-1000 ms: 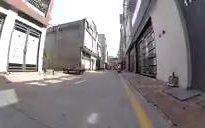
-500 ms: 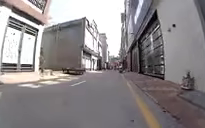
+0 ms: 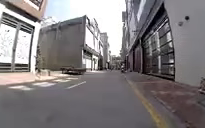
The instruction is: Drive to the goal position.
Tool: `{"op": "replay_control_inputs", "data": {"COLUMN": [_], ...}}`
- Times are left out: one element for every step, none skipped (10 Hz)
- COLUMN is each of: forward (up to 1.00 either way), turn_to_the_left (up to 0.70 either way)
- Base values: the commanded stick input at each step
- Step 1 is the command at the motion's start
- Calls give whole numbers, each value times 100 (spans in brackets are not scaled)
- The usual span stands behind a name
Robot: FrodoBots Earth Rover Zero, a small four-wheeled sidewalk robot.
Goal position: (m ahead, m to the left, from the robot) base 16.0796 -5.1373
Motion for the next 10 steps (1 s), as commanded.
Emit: {"op": "replay_control_inputs", "data": {"forward": [100, 100, 100, 100, 100, 100, 100, 100, 100, 100], "turn_to_the_left": [0, 0, 0, 0, 0, 0, 0, 0, 0, 0]}}
